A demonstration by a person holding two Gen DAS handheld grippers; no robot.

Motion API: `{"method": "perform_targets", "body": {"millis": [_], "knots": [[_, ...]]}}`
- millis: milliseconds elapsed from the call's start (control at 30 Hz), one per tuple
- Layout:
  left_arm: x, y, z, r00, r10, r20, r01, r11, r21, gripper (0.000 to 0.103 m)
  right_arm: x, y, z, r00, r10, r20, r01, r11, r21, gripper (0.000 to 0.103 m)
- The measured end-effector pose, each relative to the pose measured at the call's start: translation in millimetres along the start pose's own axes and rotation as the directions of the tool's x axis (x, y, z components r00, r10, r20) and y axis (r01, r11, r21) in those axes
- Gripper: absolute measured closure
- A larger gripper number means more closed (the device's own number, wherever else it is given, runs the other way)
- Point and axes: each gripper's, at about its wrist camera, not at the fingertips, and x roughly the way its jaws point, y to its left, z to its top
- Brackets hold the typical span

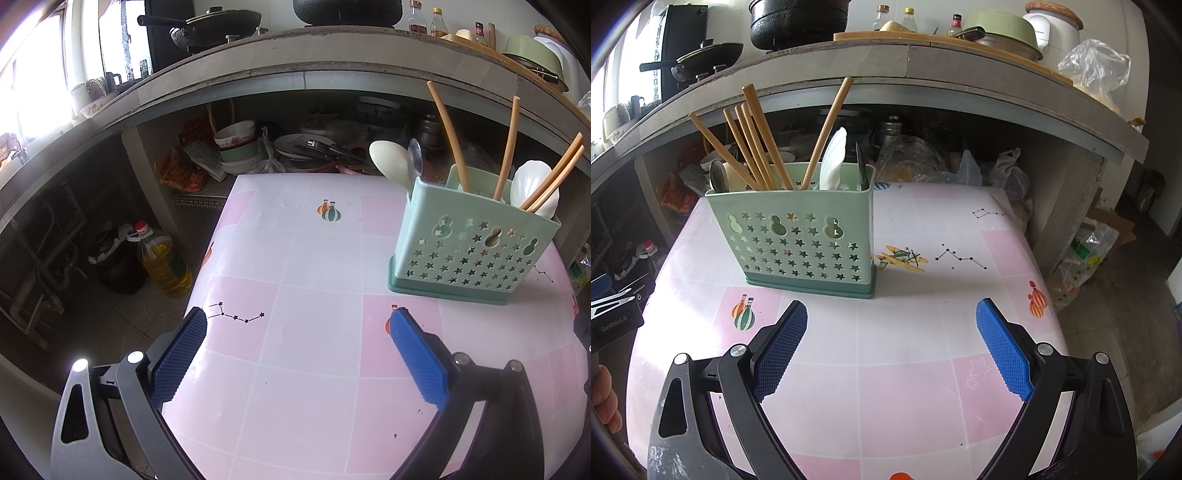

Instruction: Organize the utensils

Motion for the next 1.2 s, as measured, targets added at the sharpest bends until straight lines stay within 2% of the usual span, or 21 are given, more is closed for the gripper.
{"method": "perform_targets", "body": {"millis": [1200], "knots": [[-0.8,1.1,-1.7,1.000,0.001,-0.003,-0.001,1.000,-0.003,0.006,0.7,-0.4,-0.2,1.000,0.007,-0.006,-0.006,1.000,0.003,0.014]]}}
